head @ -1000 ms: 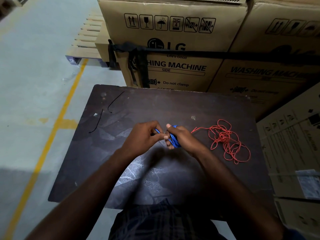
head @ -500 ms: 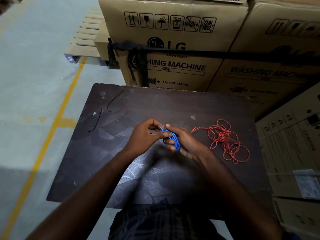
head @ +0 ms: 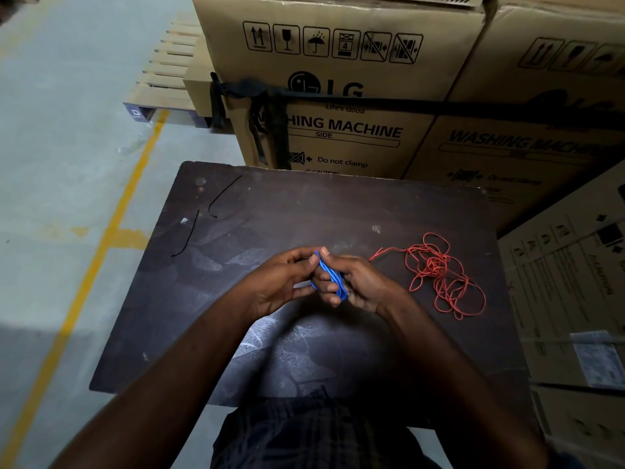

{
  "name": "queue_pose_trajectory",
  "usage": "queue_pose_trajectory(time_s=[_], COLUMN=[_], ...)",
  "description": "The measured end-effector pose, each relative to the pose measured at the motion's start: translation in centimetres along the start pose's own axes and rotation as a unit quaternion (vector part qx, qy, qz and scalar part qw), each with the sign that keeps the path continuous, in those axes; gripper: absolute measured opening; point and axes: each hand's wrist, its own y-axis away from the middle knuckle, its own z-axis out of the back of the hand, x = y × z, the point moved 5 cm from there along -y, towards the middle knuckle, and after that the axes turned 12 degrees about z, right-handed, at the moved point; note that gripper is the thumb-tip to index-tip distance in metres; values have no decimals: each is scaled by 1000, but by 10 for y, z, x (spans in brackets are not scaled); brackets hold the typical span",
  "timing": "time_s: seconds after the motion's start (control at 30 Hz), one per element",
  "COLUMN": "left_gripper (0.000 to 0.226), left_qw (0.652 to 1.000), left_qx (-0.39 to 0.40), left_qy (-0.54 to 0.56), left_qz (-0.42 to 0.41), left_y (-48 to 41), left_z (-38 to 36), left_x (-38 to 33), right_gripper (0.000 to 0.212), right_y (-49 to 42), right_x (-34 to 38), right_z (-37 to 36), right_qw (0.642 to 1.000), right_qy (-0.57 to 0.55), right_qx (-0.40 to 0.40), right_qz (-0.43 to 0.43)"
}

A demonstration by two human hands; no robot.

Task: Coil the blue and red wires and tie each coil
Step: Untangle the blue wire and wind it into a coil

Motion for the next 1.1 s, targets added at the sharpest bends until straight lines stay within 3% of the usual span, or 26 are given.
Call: queue_pose_trajectory(time_s=[0.07, 0.13, 0.27, 0.43, 0.6, 0.77, 0.9, 1.1], left_gripper=[44, 34, 20, 23, 44, 37, 27, 30], left_qw=[1000, 999, 998, 994, 992, 989, 988, 985], left_qx=[27, 42, 16, 7, 37, 37, -19, -83], left_qy=[11, 25, -10, -46, -76, -97, -94, -76], left_qz=[6, -15, -66, -97, -98, -103, -118, -130], left_y=[2, 5, 8, 8, 8, 4, -5, -17], left_z=[-1, -4, -4, -6, -12, -11, -12, -14], left_x=[1, -2, -9, -13, -11, -10, -9, -14], right_gripper=[41, 38, 43, 52, 53, 55, 56, 66], right_y=[0, 0, -1, -7, -7, -7, -14, -26], right_x=[5, 12, 16, 8, 13, 15, 15, 9], right_z=[-2, -5, -6, 2, 7, 9, 13, 26], right_qw=[1000, 1000, 1000, 997, 998, 999, 999, 991], right_qy=[4, -3, 15, 69, 68, 44, 36, 39], right_qx=[23, 31, 22, -18, 8, 31, -4, -132], right_qz=[2, 2, 12, 16, -2, -11, -8, 1])
